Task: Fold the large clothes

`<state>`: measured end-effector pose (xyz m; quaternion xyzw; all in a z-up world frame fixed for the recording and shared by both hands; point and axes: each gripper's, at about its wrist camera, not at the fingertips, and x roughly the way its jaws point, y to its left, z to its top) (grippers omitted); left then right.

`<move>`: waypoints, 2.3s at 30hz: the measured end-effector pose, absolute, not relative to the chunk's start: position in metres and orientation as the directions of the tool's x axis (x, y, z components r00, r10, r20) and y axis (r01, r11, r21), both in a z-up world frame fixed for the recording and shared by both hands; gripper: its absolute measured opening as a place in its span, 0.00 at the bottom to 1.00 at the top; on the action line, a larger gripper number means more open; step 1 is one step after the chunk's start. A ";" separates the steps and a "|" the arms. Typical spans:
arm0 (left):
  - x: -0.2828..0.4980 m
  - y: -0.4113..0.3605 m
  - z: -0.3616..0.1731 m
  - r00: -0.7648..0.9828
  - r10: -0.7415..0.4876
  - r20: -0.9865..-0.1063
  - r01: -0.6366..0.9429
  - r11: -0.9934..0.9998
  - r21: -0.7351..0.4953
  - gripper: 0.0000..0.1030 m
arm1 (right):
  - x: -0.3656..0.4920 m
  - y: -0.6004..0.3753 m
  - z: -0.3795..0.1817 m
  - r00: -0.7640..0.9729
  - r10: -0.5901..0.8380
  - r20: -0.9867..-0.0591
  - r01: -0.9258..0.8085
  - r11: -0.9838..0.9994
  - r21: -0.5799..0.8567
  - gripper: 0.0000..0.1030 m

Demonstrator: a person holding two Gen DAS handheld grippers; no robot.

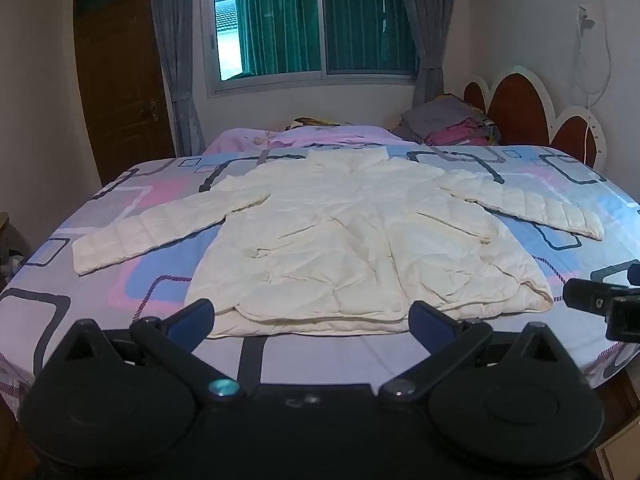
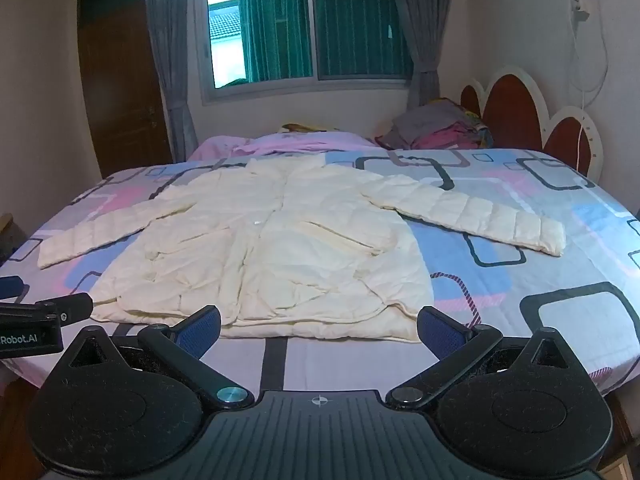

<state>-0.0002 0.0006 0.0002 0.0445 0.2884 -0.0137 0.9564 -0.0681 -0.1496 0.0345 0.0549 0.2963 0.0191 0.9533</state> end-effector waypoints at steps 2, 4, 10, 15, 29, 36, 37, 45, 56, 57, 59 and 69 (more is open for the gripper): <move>-0.001 0.001 0.000 0.835 0.000 -0.550 0.053 0.995 0.079 1.00 | -0.068 -0.150 0.034 0.823 0.069 -0.563 -0.004 0.993 0.115 1.00; -0.003 0.002 0.000 0.836 0.000 -0.549 0.053 0.995 0.081 1.00 | -0.068 -0.150 0.034 0.824 0.068 -0.562 -0.003 0.993 0.115 1.00; -0.011 0.002 0.000 0.834 0.004 -0.552 0.052 0.995 0.086 1.00 | -0.068 -0.149 0.034 0.824 0.068 -0.563 -0.003 0.993 0.115 1.00; -0.006 0.003 0.002 0.833 -0.002 -0.553 0.055 0.995 0.079 1.00 | -0.067 -0.149 0.034 0.823 0.068 -0.564 -0.002 0.993 0.116 1.00; 0.000 -0.001 0.002 0.836 0.003 -0.549 0.051 0.995 0.084 1.00 | -0.068 -0.150 0.033 0.824 0.069 -0.563 -0.003 0.993 0.117 1.00; 0.003 0.002 -0.001 0.835 0.005 -0.550 0.049 0.995 0.083 1.00 | -0.067 -0.148 0.033 0.824 0.070 -0.562 -0.006 0.993 0.116 1.00; 0.003 0.002 -0.002 0.836 0.006 -0.549 0.048 0.995 0.083 1.00 | -0.068 -0.148 0.032 0.824 0.070 -0.562 -0.005 0.993 0.117 1.00; 0.002 0.003 -0.002 0.838 0.006 -0.546 0.049 0.995 0.086 1.00 | -0.067 -0.147 0.033 0.825 0.070 -0.561 -0.005 0.993 0.116 1.00; 0.010 0.010 0.001 0.836 -0.042 -0.547 0.064 0.998 0.021 1.00 | -0.057 -0.155 0.032 0.827 0.048 -0.560 0.026 0.992 0.124 1.00; 0.014 0.010 0.000 0.831 -0.035 -0.555 0.064 0.997 0.035 1.00 | -0.053 -0.157 0.032 0.828 0.039 -0.560 0.037 0.991 0.125 1.00; 0.024 0.012 -0.001 0.826 -0.037 -0.563 0.062 0.998 0.025 1.00 | -0.046 -0.163 0.032 0.830 0.026 -0.557 0.053 0.991 0.126 1.00; 0.087 0.022 -0.010 0.830 -0.072 -0.554 0.068 0.997 -0.028 1.00 | 0.013 -0.184 0.019 0.820 -0.057 -0.570 0.143 0.984 0.108 1.00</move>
